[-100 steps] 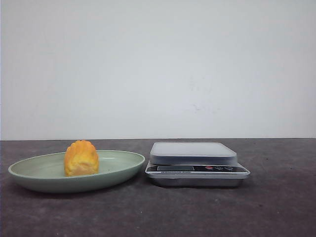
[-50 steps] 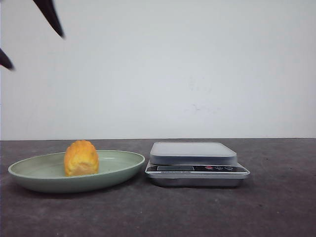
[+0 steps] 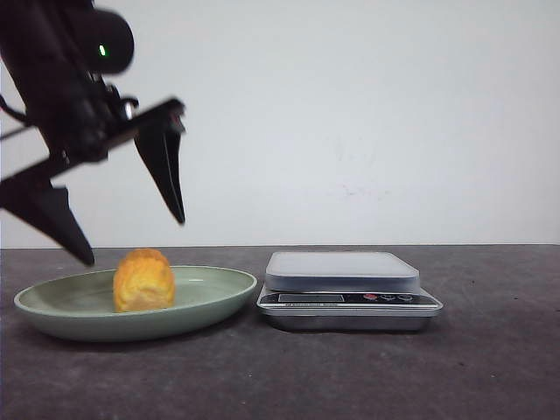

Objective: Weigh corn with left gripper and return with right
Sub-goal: 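Lower the left gripper onto the yellow corn cob and close it, then lift the corn cob with the left gripper and carry it over the scale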

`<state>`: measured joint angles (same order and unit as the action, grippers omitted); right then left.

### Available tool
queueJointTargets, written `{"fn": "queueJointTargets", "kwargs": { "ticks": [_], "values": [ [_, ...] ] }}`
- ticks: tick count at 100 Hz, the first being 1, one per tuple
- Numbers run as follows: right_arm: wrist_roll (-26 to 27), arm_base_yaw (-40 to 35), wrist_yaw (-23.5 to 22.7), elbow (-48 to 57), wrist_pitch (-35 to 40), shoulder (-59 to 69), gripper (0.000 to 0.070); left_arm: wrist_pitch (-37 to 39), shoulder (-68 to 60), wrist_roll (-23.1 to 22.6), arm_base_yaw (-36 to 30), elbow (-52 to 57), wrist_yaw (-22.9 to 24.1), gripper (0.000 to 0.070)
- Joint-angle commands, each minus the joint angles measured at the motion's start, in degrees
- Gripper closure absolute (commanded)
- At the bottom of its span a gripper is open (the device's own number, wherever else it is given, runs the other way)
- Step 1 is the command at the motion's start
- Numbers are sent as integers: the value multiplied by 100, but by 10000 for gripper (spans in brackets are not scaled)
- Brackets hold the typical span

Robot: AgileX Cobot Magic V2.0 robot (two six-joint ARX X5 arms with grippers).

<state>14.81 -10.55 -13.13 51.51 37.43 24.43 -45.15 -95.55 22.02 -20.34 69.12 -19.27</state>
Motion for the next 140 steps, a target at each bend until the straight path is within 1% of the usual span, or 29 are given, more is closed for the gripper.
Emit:
{"fn": "queueJointTargets", "kwargs": {
  "ticks": [1,10,17,32,41,44,47,48,49,50,52,53,54,55,57,58,60,79,83,89,99,104,126,140],
  "values": [
    [-33,-15,11,68,2,26,150,20,-197,11,-72,83,22,110],
    [-50,-15,13,68,42,26,150,39,-380,11,-109,83,24,112],
    [-74,-15,13,68,46,26,151,101,-485,11,-140,83,37,126],
    [-205,-15,35,68,46,26,151,153,-601,9,-205,83,101,236],
    [-214,-15,160,68,46,26,152,146,-616,2,-229,83,315,244],
    [-216,-15,160,68,46,26,152,144,-616,-11,-229,83,348,264],
    [-219,-15,160,68,46,26,153,138,-616,-46,-229,83,339,326],
    [-219,-15,160,68,46,26,153,138,-616,-50,-229,83,339,334],
    [-219,-15,157,68,50,26,153,131,-616,-66,-229,83,334,369],
    [-219,-15,157,68,52,26,153,131,-616,-70,-229,83,334,382],
    [-221,-15,157,68,59,26,153,122,-616,-94,-229,83,319,433],
    [-221,-15,160,68,63,26,153,118,-616,-109,-229,83,308,462],
    [-221,-15,160,68,74,26,154,109,-616,-151,-229,83,289,507],
    [-223,-15,157,68,79,26,154,105,-616,-166,-229,83,282,524],
    [-223,-15,157,68,83,26,154,98,-616,-225,-229,83,256,590],
    [-223,-15,157,68,94,26,154,90,-616,-275,-229,83,243,640],
    [-223,-15,157,68,111,26,155,79,-616,-343,-229,83,216,700],
    [-240,-15,157,68,297,26,156,-68,-616,-796,-254,83,208,700],
    [-256,-15,157,68,321,26,157,-70,-614,-796,-262,85,164,700],
    [-295,-15,157,68,332,26,157,-63,-592,-811,-262,90,-50,700],
    [-315,-15,155,68,332,26,157,-24,-501,-804,-262,192,-592,700],
    [-319,-15,155,68,332,26,157,-2,-415,-782,-262,291,-765,700],
    [-326,-15,138,68,332,26,157,-2,-46,-785,-332,1071,-833,700],
    [-326,-15,133,68,332,26,158,7,-26,-756,-396,1744,-1163,700]
  ]
}}
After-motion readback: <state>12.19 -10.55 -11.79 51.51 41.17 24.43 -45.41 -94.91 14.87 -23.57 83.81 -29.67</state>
